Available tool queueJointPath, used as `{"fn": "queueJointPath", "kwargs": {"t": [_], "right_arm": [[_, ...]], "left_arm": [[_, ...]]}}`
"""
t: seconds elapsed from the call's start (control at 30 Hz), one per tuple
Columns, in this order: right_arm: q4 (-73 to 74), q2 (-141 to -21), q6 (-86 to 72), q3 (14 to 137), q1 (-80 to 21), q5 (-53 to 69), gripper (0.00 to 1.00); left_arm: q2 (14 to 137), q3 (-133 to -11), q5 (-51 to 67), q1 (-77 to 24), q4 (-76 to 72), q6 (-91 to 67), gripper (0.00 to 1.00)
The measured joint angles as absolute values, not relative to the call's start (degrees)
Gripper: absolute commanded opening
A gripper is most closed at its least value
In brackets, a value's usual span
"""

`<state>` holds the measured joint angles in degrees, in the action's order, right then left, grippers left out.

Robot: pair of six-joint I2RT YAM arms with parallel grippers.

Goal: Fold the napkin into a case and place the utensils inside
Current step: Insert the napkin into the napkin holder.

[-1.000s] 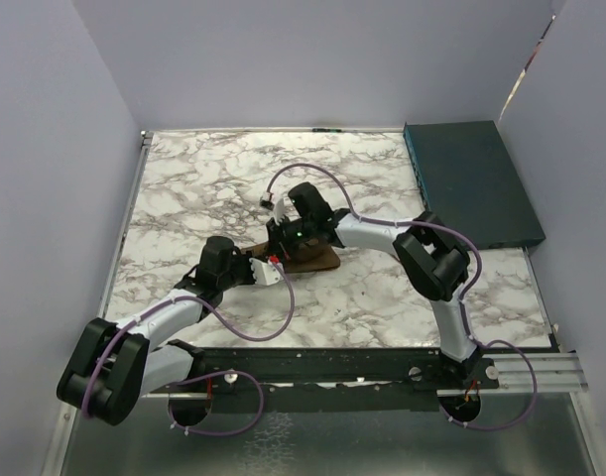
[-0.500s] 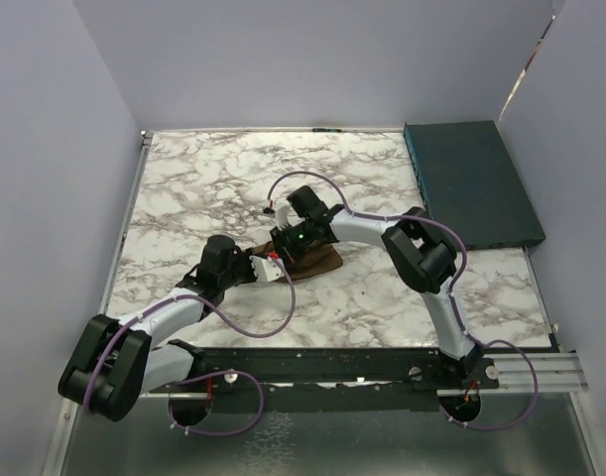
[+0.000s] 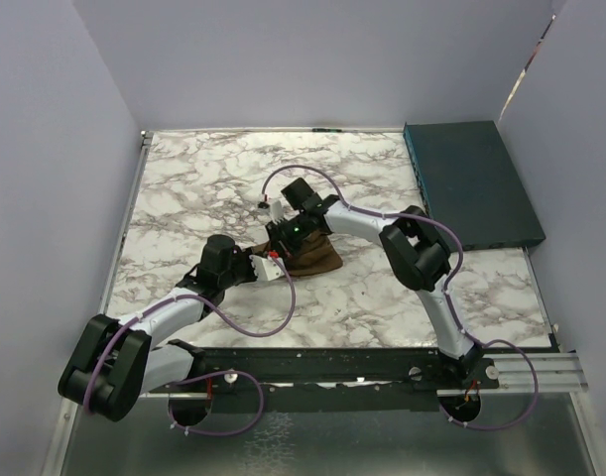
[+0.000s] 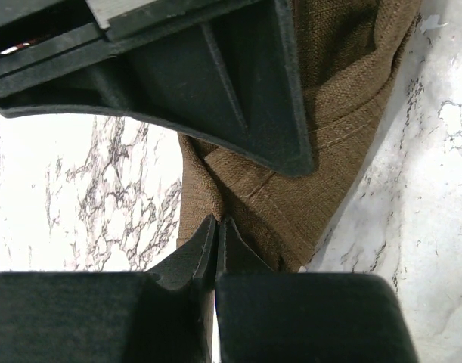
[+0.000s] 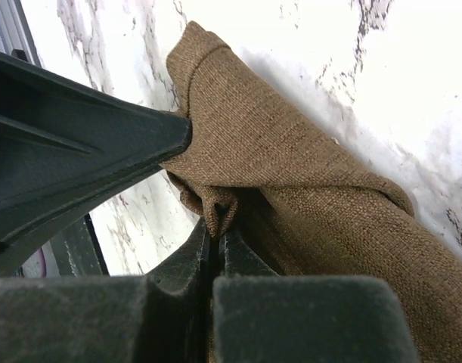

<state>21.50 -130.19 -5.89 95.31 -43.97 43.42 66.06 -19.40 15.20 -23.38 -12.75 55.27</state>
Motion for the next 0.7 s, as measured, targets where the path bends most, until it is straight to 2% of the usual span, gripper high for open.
{"fn": "queueJointPath", "kwargs": {"t": [0.7], "right_arm": [[25.82, -137.84, -6.04, 104.38, -43.75, 48.18, 0.01]], "left_arm": [[64.95, -19.38, 15.2, -23.38, -12.36, 56.55, 0.0]]}}
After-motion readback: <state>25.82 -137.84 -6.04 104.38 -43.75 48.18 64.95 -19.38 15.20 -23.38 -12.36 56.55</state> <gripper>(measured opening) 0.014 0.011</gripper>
